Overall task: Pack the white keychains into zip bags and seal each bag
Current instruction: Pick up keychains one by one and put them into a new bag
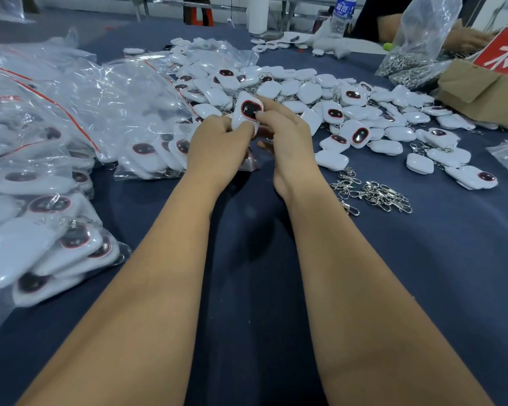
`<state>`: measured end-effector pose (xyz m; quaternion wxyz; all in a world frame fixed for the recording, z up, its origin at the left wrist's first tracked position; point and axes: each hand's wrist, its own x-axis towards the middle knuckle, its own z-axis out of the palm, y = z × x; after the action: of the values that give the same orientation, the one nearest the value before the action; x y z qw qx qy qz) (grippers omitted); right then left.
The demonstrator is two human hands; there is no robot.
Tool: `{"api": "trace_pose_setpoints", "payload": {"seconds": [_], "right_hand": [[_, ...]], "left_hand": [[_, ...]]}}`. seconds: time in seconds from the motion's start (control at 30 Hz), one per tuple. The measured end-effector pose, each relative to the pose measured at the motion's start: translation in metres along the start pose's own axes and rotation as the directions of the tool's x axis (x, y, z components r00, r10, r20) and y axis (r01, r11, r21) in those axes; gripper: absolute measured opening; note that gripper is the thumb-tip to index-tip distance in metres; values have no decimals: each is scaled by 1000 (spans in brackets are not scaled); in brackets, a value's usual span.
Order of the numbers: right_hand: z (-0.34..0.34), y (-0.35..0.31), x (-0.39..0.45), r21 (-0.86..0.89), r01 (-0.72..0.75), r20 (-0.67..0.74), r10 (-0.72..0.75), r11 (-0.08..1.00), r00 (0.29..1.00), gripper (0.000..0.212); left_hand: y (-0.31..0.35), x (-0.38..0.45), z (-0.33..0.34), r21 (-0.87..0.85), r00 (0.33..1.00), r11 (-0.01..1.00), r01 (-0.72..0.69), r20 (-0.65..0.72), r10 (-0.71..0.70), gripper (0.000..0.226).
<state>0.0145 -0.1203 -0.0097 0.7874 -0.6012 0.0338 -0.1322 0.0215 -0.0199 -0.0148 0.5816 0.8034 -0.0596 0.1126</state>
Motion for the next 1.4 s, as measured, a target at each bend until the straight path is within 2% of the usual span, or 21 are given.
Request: {"api": "trace_pose_setpoints", "payload": {"seconds": [0.1, 0.27, 0.4, 0.5, 0.57, 0.8, 1.07, 1.17, 1.3, 1.4], "right_hand": [[0, -1, 1, -9, -36, -19, 35, 999, 999, 24], [-1, -2, -1, 16, -44, 29, 43, 999, 999, 23], [-1, -2, 0, 8, -24, 1, 24, 1000, 1000, 20], [0, -2, -1, 61, -6, -22, 7, 998, 1000, 20], [1, -2, -2, 20, 12, -13, -12, 1000, 1000, 23], [2, -1, -2, -102, 20, -18, -21, 995, 1000, 27], [2, -3, -3, -126, 42, 4, -42, 991, 999, 28], [3, -3, -4, -84, 31, 22, -29, 996, 999, 28], [2, -3, -1, -21, 4, -66, -6, 1000, 998, 21], [-4, -4, 6, 109, -22, -195, 43, 994, 980, 15]], "left_hand": [[0, -1, 0, 14, 1000, 1000, -16, 1, 16, 29], [-1, 0, 0, 2, 999, 999, -34, -12, 34, 33], [0, -1, 2, 92, 997, 993, -78, -8, 79, 27], [2, 0, 1, -55, 999, 998, 23, -31, -25, 13], [2, 0, 1, -142, 998, 988, 52, -27, -57, 4], [1, 0, 1, -104, 999, 994, 29, -20, -31, 10], [4, -3, 0, -60, 998, 998, -10, -69, 5, 17], [4, -4, 1, -35, 995, 999, -36, -92, 32, 16], [2, -2, 2, -2, 993, 999, -53, -110, 53, 13], [0, -2, 0, 68, 993, 996, -62, -98, 68, 27]]}}
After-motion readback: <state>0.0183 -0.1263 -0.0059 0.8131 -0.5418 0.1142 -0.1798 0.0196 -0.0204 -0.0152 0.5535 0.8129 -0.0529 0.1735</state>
